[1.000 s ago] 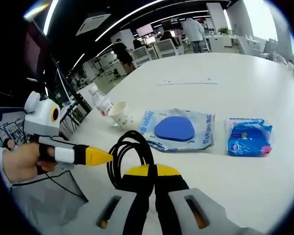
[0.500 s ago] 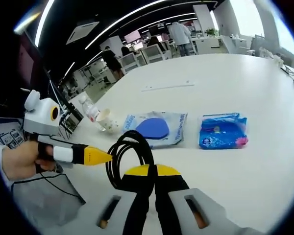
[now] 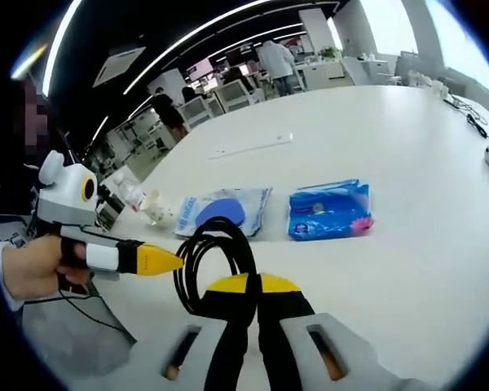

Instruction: Arrange the tabletop items into an orderly group along one side of the table until the central work area is clear of visible clutter.

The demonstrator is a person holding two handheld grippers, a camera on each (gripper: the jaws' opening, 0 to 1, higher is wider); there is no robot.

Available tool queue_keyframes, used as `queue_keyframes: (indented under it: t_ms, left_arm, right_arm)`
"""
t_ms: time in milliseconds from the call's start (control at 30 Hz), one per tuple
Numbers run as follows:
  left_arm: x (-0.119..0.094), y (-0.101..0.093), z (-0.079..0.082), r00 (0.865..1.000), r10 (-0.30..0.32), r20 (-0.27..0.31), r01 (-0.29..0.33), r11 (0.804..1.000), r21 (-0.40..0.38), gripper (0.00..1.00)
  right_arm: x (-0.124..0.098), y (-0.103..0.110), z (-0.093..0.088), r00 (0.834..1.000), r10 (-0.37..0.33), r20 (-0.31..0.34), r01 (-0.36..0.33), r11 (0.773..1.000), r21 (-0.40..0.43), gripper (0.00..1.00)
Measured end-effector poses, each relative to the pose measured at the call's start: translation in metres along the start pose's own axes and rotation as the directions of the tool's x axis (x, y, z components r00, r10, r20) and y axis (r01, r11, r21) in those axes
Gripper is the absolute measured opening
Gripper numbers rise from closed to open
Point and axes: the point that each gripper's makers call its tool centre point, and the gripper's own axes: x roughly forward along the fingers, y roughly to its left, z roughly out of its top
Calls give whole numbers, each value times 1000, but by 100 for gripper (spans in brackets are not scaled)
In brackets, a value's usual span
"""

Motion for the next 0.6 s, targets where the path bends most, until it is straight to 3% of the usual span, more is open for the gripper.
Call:
queue_keyframes:
  t_ms: [600]
  left_arm:
    - [39,-14,3,999,-10,-53,11,1000,14,0]
  right_arm:
    - [0,-40,-2,999,-41,-16,41,998,39,0]
